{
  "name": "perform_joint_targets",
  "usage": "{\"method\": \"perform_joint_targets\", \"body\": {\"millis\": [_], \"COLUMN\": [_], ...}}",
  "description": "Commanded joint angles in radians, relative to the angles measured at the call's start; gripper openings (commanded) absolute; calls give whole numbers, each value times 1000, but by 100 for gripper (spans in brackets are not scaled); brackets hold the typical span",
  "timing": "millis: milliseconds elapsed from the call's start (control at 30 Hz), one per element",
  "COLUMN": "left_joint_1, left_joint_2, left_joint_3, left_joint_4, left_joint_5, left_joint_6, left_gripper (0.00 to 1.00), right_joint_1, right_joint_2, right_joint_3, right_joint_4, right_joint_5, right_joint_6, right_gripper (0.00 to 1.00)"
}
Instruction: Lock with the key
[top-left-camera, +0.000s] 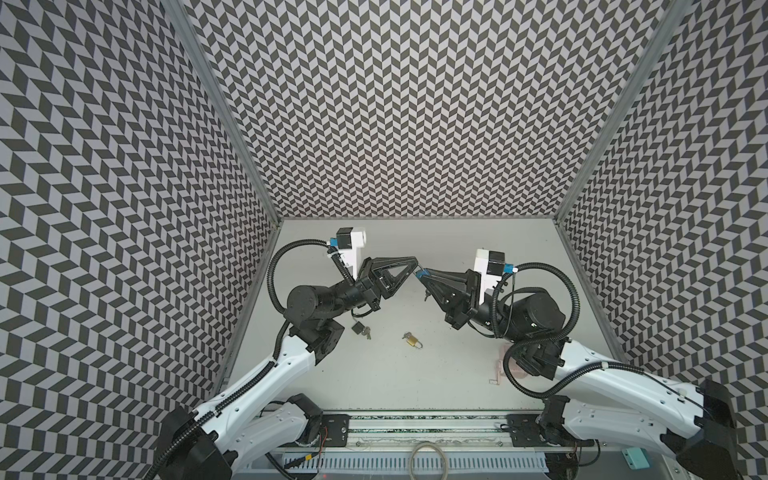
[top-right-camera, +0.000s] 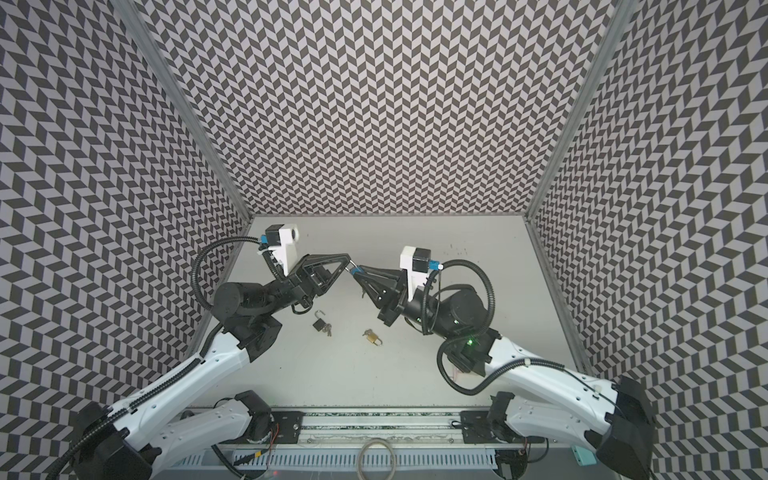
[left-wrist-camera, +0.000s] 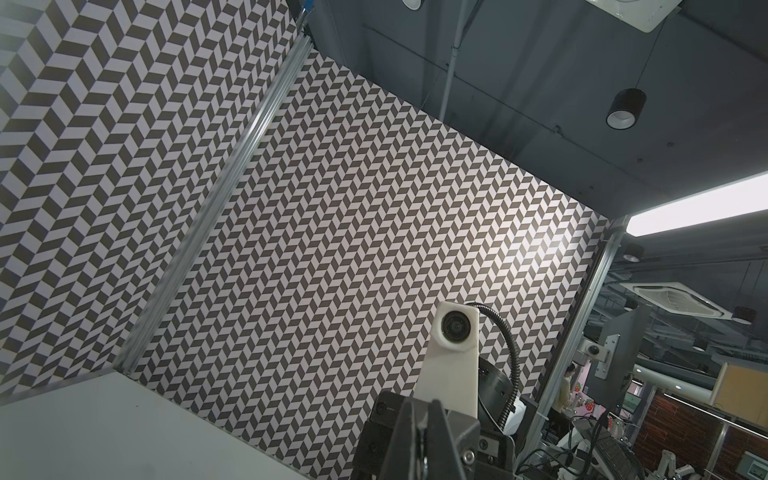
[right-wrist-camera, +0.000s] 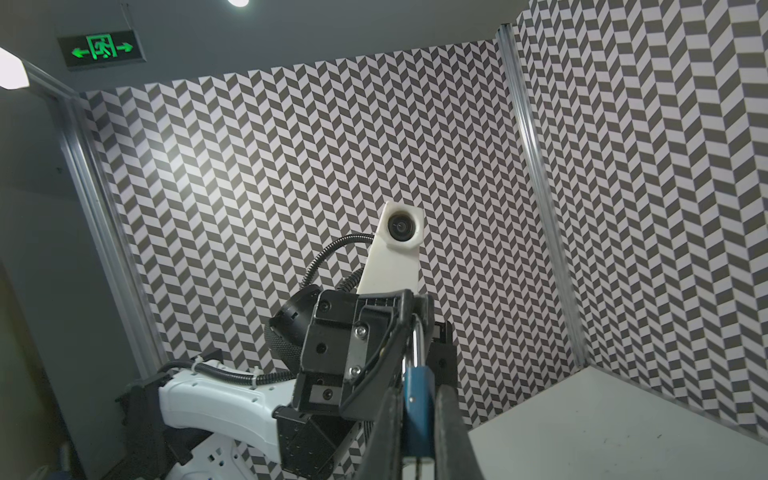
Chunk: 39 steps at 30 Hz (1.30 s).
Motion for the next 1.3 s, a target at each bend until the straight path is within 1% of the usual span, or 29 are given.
{"method": "perform_joint_targets", "body": {"millis": [0, 367, 400, 467, 633, 733, 800, 867, 900, 967, 1000, 1067, 1133, 1200, 1267], "left_joint_1": [-2, -3, -3, -3, 17, 40, 56, 78, 89, 112, 123, 143, 162, 176, 179], "left_joint_2": [-7, -7, -7, -10, -28, -38, -44, -58, -66, -77, -79, -70, -49, -23, -7], "left_joint_3": [9, 9, 11, 15, 34, 45, 57, 80, 100, 143, 167, 208, 247, 274, 279], "left_joint_4": [49, 39, 32, 8, -126, -197, -257, -349, -415, -541, -600, -688, -763, -809, -809], "left_joint_5": [-4, -3, -1, -2, -31, -51, -59, -65, -72, -76, -72, -32, 28, 90, 148], "left_joint_6": [-19, -15, -9, 7, 73, 101, 132, 183, 220, 296, 337, 399, 454, 492, 513], "left_gripper": [0, 0, 2, 14, 56, 69, 74, 75, 75, 75, 73, 70, 69, 69, 67], "right_joint_1": [6, 4, 6, 4, 3, -1, -8, -29, -53, -119, -162, -224, -289, -330, -359], "right_joint_2": [-8, -13, -13, -14, -36, -40, -44, -43, -41, -26, -14, 6, 33, 60, 88], "right_joint_3": [23, 27, 28, 37, 70, 88, 107, 139, 168, 224, 256, 307, 354, 398, 434], "right_joint_4": [22, 30, 29, 14, -77, -119, -167, -252, -313, -433, -497, -608, -720, -797, -857], "right_joint_5": [1, -27, -28, -25, 7, 9, 10, -5, -35, -128, -196, -285, -396, -477, -530], "right_joint_6": [7, 33, 41, 52, 69, 69, 59, 42, 31, 21, 17, -6, -50, -80, -105], "right_gripper": [0, 0, 0, 0, 0, 0, 0, 0, 0, 0, 0, 0, 0, 0, 0]}}
